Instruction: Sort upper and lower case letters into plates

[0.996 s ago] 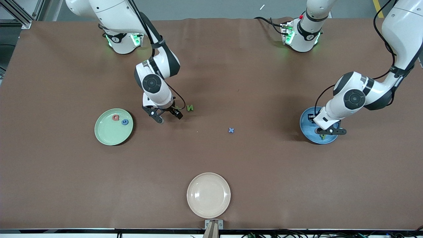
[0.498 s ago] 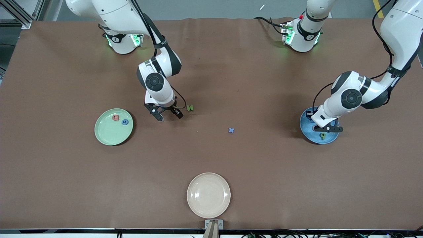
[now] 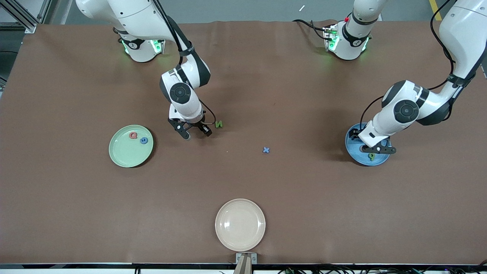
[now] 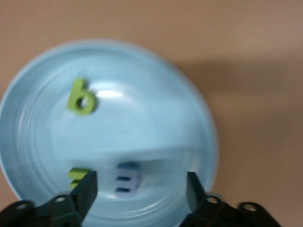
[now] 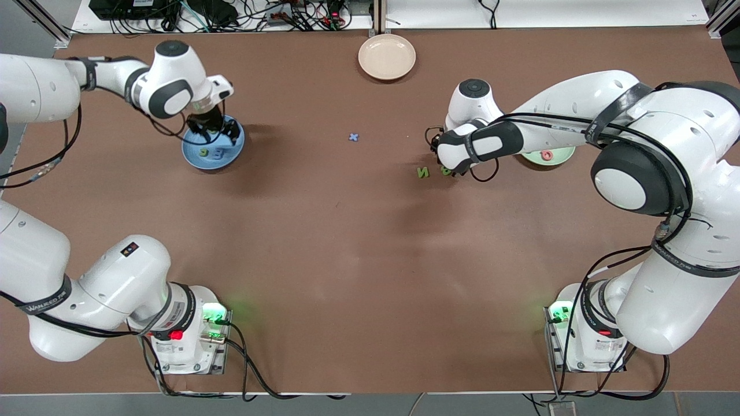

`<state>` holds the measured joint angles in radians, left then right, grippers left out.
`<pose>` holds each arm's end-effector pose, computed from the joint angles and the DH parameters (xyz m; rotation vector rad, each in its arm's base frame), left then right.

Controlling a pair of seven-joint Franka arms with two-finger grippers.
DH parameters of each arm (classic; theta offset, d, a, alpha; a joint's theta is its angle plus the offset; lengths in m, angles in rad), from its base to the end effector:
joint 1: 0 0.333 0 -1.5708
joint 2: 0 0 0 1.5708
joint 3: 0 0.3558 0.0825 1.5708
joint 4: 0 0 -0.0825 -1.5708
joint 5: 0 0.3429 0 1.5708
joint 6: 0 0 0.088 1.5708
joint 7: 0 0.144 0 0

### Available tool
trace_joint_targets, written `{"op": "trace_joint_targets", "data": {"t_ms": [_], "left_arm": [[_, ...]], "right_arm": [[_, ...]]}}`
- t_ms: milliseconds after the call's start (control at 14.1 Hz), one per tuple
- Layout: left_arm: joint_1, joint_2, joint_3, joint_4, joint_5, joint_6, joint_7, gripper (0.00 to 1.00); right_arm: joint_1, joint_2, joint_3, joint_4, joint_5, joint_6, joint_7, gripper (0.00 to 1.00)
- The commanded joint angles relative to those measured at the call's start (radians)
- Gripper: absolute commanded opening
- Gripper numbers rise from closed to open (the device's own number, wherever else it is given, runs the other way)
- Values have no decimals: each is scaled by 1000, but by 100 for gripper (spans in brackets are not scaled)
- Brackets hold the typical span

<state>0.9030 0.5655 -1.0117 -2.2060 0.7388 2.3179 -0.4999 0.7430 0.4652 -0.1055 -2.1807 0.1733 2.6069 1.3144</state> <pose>0.5209 -0.0223 0.2520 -3.0908 0.1766 0.0864 0.4434 0.3281 0.2056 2.8763 -1.2455 -0.0788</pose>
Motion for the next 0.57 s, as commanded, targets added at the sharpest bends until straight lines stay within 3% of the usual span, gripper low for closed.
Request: {"op": "trace_joint_targets", "data": {"t_ms": [0, 142, 356, 427, 498], "left_arm": [[-15, -27, -68, 46, -73, -12, -5, 100], [-108, -26, -73, 98, -133, -47, -31, 100], [-303, 34, -58, 250, -150, -145, -201, 100], [-387, 63, -32, 306, -150, -167, -247, 100], [-480, 85, 17, 357, -150, -170, -288, 100]], "right_arm": [[38, 7, -6, -14, 0, 9, 35, 58], [38, 6, -6, -16, 0, 6, 35, 45], [33, 6, -8, -14, 0, -1, 34, 13], [27, 6, -8, -13, 0, -2, 28, 4], [23, 4, -11, -11, -1, -5, 19, 3]]}}
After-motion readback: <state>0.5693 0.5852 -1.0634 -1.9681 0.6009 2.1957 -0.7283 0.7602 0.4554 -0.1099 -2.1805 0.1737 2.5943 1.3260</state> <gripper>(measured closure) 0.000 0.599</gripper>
